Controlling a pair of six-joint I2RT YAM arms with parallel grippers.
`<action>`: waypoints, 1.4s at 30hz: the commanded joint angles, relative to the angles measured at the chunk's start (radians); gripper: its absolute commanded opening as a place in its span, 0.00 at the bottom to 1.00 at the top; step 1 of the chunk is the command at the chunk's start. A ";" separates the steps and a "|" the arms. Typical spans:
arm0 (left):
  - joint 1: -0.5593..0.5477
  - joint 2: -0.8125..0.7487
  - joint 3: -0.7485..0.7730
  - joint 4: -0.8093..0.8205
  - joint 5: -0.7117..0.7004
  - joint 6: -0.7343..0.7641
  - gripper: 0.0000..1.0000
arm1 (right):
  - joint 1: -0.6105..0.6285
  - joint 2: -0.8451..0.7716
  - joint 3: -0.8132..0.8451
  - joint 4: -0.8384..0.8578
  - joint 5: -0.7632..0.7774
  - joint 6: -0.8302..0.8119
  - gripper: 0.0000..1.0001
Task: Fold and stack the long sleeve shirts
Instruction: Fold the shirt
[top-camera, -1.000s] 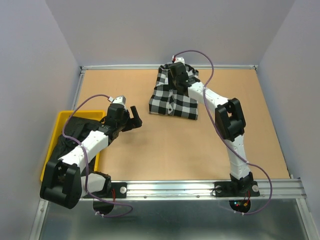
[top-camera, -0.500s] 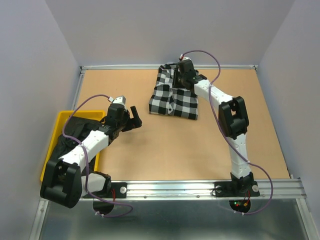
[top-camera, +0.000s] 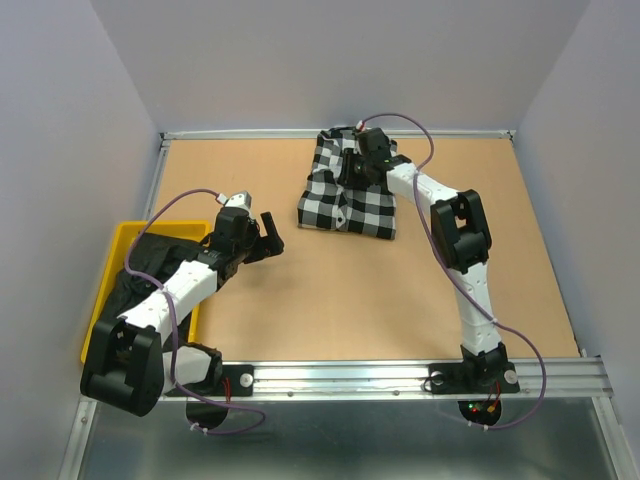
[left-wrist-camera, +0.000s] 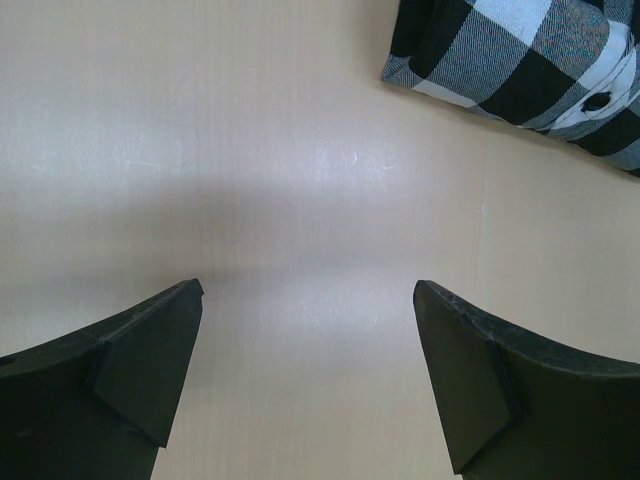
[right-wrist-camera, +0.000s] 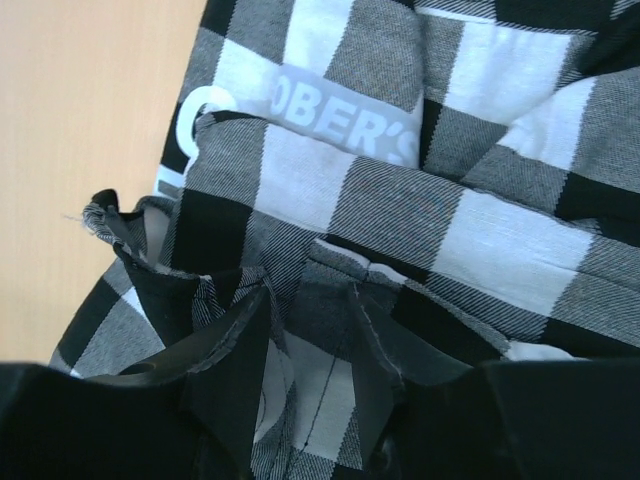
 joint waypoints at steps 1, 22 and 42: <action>-0.001 -0.012 0.006 0.010 -0.010 0.008 0.98 | 0.006 0.001 0.025 0.035 -0.084 -0.007 0.43; -0.001 -0.006 0.009 0.015 -0.002 0.010 0.98 | 0.026 -0.043 -0.002 0.046 -0.292 -0.119 0.43; -0.001 -0.007 0.008 0.013 -0.004 0.003 0.98 | 0.025 -0.169 -0.110 0.120 -0.032 -0.087 0.22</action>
